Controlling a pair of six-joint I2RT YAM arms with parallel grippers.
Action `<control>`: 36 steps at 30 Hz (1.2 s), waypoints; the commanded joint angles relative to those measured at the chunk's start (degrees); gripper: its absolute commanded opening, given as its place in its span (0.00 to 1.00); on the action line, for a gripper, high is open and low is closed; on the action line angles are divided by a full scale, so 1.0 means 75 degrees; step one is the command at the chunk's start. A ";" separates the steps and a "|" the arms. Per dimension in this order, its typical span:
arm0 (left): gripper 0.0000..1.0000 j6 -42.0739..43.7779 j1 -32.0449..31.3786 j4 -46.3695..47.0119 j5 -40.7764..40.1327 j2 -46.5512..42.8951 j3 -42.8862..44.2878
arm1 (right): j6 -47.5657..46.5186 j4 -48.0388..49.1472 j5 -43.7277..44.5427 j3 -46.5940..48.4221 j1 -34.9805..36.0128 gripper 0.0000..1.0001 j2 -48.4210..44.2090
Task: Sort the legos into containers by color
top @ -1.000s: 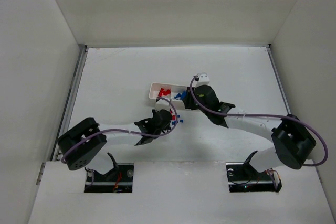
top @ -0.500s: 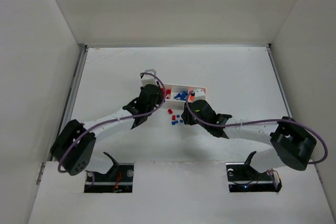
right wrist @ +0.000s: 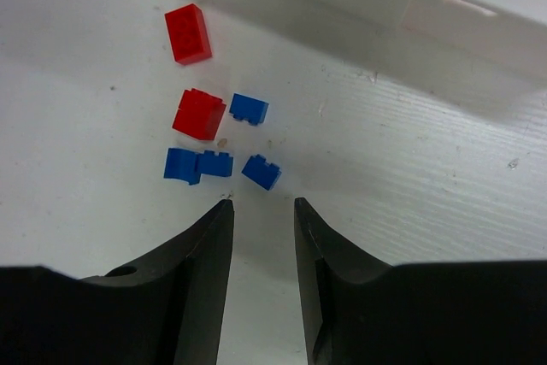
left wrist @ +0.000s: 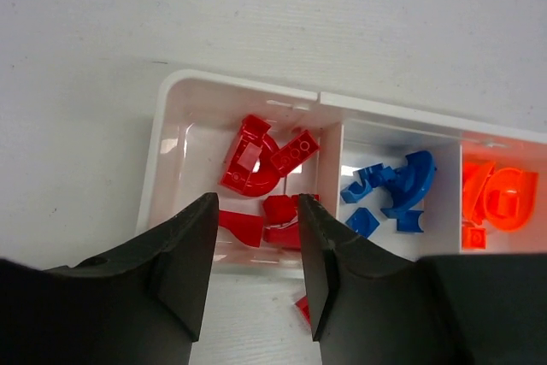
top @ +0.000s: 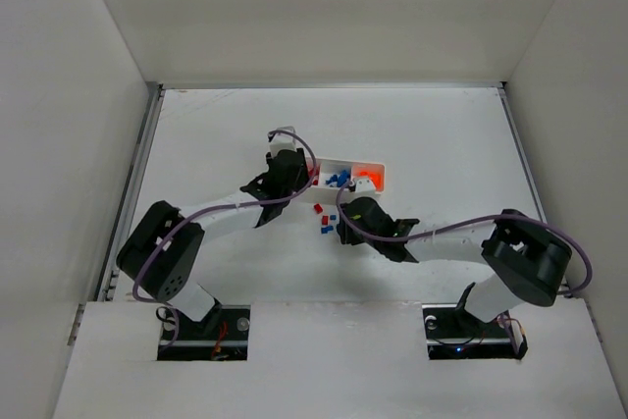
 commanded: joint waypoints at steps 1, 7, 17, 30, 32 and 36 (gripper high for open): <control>0.40 0.0141 -0.0235 0.0209 -0.0315 -0.0679 -0.0059 | 0.0019 0.0306 0.0219 0.0188 0.0066 0.40 0.0176; 0.39 -0.0058 -0.0821 0.0103 -0.0596 -0.1569 -0.1101 | -0.0004 0.0271 0.0418 0.0376 0.0113 0.40 0.0481; 0.39 -0.0948 -0.1688 -0.0365 -0.1042 -0.2590 -0.2309 | -0.0098 -0.0139 0.0829 0.0798 0.0300 0.38 0.0997; 0.42 -0.1652 -0.2333 -0.0331 -0.1054 -0.2438 -0.2709 | -0.0087 -0.0455 0.1075 0.0716 0.0300 0.27 0.0378; 0.43 -0.1663 -0.2357 -0.0307 -0.1007 -0.2380 -0.2627 | -0.0087 -0.0561 0.1063 0.0693 0.0300 0.27 0.0050; 0.45 -0.1663 -0.2485 -0.0249 -0.1042 -0.2286 -0.2568 | -0.0238 -0.0678 0.0970 0.0751 0.0300 0.27 -0.0548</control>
